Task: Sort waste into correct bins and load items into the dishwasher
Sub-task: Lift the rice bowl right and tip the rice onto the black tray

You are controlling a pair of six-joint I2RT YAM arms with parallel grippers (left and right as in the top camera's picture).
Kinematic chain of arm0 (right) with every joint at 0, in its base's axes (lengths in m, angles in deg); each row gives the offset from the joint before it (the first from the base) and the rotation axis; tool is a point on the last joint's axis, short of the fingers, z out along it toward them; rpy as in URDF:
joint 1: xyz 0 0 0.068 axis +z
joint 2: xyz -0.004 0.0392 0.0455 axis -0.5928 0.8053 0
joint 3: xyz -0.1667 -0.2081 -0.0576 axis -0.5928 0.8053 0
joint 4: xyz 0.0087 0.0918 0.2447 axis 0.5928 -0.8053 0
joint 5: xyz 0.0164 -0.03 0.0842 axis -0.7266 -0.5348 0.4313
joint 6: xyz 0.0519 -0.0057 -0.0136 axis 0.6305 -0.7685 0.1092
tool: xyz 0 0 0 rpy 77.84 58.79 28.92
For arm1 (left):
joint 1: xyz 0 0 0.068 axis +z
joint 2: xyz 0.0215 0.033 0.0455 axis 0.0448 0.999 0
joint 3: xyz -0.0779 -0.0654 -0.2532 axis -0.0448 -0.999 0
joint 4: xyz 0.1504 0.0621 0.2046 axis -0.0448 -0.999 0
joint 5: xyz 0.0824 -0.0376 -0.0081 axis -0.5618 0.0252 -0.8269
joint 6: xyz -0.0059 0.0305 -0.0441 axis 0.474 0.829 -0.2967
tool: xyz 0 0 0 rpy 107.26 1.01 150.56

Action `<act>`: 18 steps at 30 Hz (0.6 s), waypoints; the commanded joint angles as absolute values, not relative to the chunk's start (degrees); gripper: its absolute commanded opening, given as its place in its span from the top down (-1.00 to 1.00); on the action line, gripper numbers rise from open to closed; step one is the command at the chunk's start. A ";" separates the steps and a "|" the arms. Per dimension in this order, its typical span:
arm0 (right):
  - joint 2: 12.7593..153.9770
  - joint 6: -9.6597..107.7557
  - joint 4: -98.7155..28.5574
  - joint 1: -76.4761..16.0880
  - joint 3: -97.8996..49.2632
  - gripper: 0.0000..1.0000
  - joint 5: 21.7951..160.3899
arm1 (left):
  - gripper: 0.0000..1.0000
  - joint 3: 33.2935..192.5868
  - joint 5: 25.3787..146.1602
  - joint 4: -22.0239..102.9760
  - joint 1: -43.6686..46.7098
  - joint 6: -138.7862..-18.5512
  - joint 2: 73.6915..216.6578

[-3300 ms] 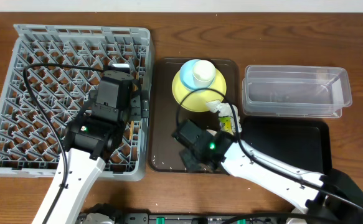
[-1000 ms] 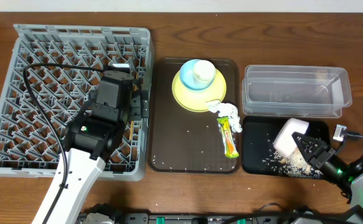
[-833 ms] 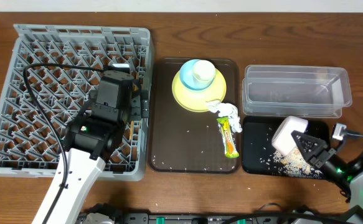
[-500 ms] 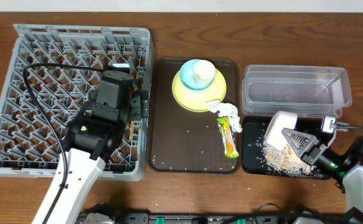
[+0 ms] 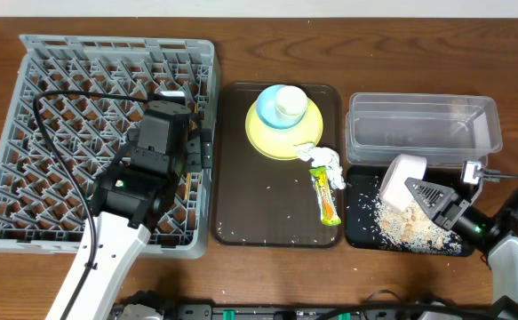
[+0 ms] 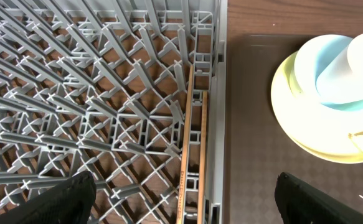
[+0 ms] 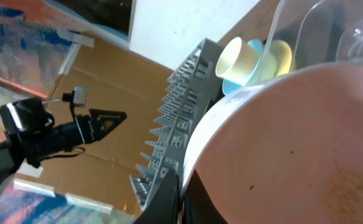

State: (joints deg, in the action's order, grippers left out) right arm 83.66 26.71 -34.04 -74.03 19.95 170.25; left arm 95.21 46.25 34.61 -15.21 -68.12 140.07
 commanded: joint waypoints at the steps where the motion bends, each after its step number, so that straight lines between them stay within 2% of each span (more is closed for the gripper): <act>1: 83.09 37.77 -33.54 -73.50 19.89 0.98 172.39 | -0.85 95.54 46.56 34.56 -15.12 -68.65 140.18; 3: 83.09 41.84 -32.88 -73.53 19.89 0.98 172.37 | -0.85 95.54 46.56 34.56 -15.12 -68.65 140.18; 6: 83.09 41.97 -30.74 -73.50 19.89 0.98 172.39 | -0.85 95.54 46.56 34.54 -15.12 -68.65 140.18; 9: 83.07 43.89 -35.11 -73.48 19.89 0.98 172.39 | -0.85 95.54 46.56 34.56 -15.12 -68.65 140.18; 15: 83.07 43.76 -35.77 -73.46 19.89 0.98 172.41 | -0.85 95.54 46.56 34.56 -15.12 -68.63 140.18; 18: 83.09 43.82 -30.74 -73.46 19.89 0.98 170.88 | -0.85 95.54 46.56 34.56 -15.12 -68.65 140.18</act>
